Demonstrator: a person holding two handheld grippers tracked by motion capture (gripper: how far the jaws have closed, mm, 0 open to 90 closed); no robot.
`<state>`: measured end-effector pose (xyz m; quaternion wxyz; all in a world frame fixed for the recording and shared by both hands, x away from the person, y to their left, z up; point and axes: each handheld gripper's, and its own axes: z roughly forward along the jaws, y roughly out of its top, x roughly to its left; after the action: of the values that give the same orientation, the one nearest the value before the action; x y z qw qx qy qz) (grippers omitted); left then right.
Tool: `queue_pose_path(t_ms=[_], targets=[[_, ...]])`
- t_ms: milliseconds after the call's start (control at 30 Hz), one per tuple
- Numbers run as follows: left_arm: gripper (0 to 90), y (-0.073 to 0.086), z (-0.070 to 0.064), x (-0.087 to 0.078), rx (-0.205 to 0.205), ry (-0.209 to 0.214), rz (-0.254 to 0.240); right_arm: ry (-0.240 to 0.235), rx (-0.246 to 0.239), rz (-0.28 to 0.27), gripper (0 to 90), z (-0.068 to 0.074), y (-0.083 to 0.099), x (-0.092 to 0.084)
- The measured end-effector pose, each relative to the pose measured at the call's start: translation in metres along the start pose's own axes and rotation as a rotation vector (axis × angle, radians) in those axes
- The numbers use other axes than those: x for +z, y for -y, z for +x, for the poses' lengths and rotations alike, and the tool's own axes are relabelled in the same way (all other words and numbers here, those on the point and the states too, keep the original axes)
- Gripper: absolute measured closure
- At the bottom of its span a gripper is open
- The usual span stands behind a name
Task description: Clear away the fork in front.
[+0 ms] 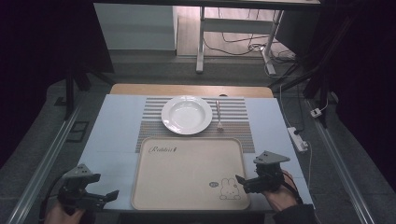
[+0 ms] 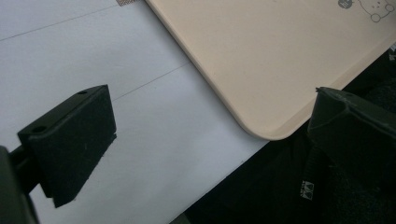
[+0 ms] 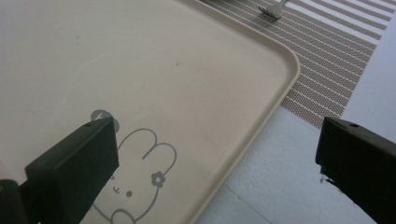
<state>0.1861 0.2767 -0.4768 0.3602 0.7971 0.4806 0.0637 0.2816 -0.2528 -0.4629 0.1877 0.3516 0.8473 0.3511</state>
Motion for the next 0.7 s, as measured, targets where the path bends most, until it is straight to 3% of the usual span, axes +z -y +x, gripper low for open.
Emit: queue_pose_path(t_ms=[500, 700], targets=[[1.1, 0.000, 0.000, 0.000, 0.000, 0.000, 0.003, 0.010, 0.013, 0.024, 0.0, -0.009, -0.019, 0.031], [1.0, 0.000, 0.000, 0.000, 0.000, 0.002, 0.001, 0.038, -0.014, 0.055, 0.0, -0.013, -0.029, 0.047]])
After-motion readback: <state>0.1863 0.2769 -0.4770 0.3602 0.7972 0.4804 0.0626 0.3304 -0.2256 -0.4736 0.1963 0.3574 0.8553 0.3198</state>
